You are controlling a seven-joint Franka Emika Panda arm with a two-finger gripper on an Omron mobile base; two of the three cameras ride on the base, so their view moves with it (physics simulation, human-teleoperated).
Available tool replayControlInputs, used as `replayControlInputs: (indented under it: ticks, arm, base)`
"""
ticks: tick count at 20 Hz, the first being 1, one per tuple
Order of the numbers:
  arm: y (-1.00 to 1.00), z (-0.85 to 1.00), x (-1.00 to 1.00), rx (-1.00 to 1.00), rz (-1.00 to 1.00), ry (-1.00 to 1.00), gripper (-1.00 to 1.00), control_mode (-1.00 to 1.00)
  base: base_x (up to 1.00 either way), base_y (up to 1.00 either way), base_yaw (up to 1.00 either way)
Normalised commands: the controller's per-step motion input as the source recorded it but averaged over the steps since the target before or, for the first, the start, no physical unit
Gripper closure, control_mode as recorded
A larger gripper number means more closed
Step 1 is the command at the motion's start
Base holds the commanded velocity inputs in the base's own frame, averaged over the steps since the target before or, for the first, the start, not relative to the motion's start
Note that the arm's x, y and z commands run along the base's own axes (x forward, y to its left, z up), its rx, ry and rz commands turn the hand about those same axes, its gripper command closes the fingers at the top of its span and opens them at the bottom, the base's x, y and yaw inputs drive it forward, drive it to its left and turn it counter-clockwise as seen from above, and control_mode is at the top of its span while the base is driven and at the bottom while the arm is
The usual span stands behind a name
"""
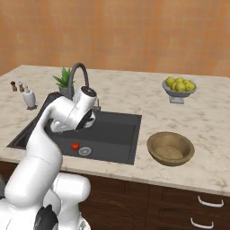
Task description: Pick the tomato from the sink and place it in the bowl. Then pick the bowl and place it in the microwave. Then close the microwave door and press the start button.
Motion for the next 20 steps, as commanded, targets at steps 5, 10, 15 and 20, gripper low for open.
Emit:
replayControlInputs:
  ticks: [5, 10, 15, 20]
  arm:
    - [0.0, -0.31, 0.53, 0.05, 0.36, 0.0, -1.0, -1.0]
    - [-0.01, -0.46, 0.41, 0.07, 0.19, -0.08, -1.0, -1.0]
    - [0.0, -0.38, 0.24, 0.09, 0.0, -0.18, -1.0, -1.0]
    - [0.0, -0.39, 0.23, 0.12, 0.0, -0.1, -1.0, -1.0]
  base:
    - [0.0, 0.0, 0.0]
    - [0.0, 0.0, 0.0]
    - [0.0, 0.0, 0.0]
    - [0.0, 0.0, 0.0]
